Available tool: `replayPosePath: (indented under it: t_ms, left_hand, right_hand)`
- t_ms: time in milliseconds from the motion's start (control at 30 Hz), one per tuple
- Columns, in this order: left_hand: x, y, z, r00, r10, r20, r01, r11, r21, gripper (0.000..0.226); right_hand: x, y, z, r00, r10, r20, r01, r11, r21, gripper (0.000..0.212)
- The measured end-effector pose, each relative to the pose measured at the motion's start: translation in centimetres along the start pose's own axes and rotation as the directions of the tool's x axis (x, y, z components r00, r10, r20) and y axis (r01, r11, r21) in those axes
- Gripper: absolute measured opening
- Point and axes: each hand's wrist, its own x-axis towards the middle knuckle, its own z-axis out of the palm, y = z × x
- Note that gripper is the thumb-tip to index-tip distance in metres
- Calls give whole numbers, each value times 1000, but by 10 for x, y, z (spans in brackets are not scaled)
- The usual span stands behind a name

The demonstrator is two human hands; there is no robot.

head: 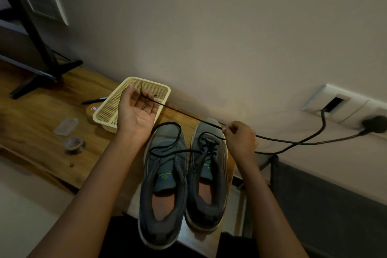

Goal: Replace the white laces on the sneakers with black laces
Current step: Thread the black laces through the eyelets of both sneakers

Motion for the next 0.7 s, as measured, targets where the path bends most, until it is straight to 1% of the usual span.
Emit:
replayPosePath:
  t_ms: [133,200,233,267,300,333,367,400,467,533,567,600,633,700]
  left_hand:
    - [-4,-1,4,994,58,95,-72,987,146,6]
    - [-7,-3,5,984,155,89,-173,952,252,4]
    - [-10,-5,4,967,241,84,-255,904,344,7]
    - [-13,-7,4,936,339,93,-342,813,472,11]
    - [-18,-11,5,893,431,129,-416,681,602,15]
    - [-25,-16,5,852,488,189,-468,548,693,18]
    - [-32,-23,5,830,496,254,-496,449,743,19]
    - [-41,-31,5,830,455,322,-509,383,771,18]
    - [-57,-53,1,846,287,450,-517,236,823,10]
    - [-67,-74,-10,848,145,510,-519,30,854,5]
    - [-70,-81,-16,840,121,529,-521,-98,848,6]
    - [-72,-86,-20,834,108,541,-509,-227,830,8]
    - [-74,-89,-24,830,99,550,-494,-328,805,11]
    - [-75,-95,-30,820,46,570,-485,-472,736,14]
  right_hand:
    - [0,0,1,997,-32,75,26,997,77,15]
    - [0,1,-2,994,-48,100,37,993,112,11]
    - [0,2,-6,994,-54,96,41,991,131,10]
    - [-1,4,-11,993,-55,104,41,990,135,11]
    - [-3,6,-17,990,-60,131,43,990,131,15]
    - [-6,8,-23,983,-69,172,51,993,108,19]
    - [-10,11,-27,973,-82,215,68,995,74,22]
    - [-15,13,-31,962,-86,259,85,996,15,23]
    - [-26,14,-35,935,-73,347,111,990,-91,27]
    - [-36,15,-36,905,-65,421,138,980,-145,30]
    - [-42,13,-35,896,-70,438,165,969,-183,29]
    - [-46,12,-34,898,-85,432,204,950,-238,27]
    - [-52,9,-33,906,-111,408,248,921,-301,25]
    - [-59,9,-29,922,-161,351,293,884,-364,19]
